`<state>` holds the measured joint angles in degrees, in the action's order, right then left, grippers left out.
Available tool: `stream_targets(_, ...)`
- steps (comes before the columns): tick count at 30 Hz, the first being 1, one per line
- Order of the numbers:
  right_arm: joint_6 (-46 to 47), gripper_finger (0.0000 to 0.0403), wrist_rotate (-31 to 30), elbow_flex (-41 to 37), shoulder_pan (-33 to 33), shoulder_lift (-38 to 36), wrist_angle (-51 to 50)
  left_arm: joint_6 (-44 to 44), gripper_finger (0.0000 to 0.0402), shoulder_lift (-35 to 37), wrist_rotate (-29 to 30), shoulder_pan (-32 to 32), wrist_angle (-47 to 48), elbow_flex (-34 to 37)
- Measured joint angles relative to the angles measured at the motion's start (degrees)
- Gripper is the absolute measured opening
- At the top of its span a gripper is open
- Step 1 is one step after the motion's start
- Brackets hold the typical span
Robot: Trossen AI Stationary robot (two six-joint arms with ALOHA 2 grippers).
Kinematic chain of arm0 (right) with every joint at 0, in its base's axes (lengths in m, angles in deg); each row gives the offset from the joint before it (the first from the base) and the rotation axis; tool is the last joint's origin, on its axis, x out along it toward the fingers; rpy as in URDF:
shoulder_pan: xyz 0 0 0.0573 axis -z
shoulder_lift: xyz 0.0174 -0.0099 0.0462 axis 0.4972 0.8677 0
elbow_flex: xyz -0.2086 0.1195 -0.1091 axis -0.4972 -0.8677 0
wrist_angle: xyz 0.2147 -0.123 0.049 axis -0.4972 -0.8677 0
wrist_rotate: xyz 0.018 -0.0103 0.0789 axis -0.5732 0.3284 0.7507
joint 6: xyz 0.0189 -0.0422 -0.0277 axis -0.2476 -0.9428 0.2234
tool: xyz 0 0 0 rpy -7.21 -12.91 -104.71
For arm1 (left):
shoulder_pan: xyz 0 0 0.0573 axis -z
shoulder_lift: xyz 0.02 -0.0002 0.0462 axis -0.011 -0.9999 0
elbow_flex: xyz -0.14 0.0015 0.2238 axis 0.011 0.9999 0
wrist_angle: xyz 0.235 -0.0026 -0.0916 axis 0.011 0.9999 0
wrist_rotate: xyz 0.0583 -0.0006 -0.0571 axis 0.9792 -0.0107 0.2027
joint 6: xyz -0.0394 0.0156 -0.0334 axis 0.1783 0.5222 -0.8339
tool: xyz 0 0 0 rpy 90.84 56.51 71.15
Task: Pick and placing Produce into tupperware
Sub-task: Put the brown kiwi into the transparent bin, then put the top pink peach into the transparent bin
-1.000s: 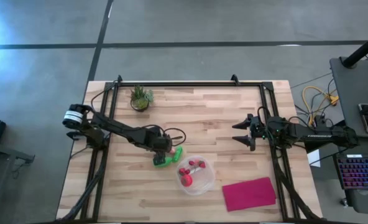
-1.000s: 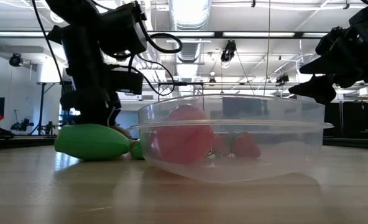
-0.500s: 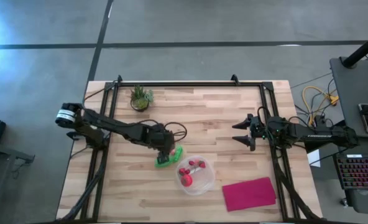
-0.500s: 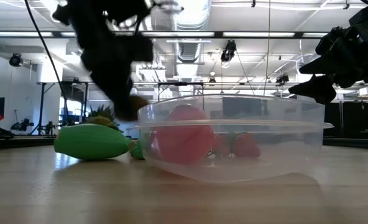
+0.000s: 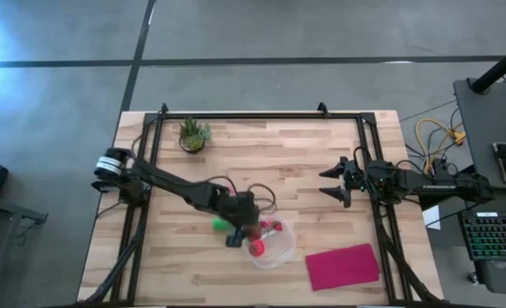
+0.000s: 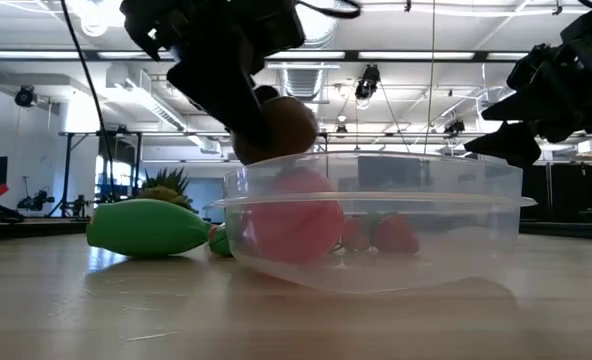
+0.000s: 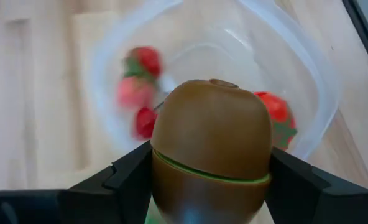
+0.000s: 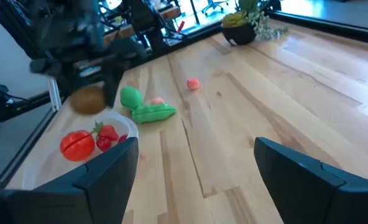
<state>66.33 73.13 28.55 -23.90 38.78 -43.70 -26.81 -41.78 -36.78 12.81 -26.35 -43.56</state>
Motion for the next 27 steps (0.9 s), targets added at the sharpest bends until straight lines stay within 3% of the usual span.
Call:
stream_targets(8, 0.00, 0.0306, 0.01, 0.00, 0.00, 0.42, 0.00, 1.25, 0.0249, -5.50, 1.21, 2.07, -0.19, -7.09)
stream_targets(19, 0.00, 0.0311, 0.00, 0.00, 0.00, 0.48, 0.02, 2.36, 0.0315, -5.52, 2.84, 2.05, 1.11, -7.73)
stream_targets(24, 0.00, 0.0306, 0.01, 0.00, 0.00, 0.43, 0.04, 10.73, 0.0325, -1.15, 13.87, 0.83, 16.83, -8.45)
stream_targets(27, 0.00, 0.0307, 0.00, 0.00, 0.00, 0.50, 0.02, 12.10, 0.0318, 2.56, 14.66, -1.57, 26.75, -8.12)
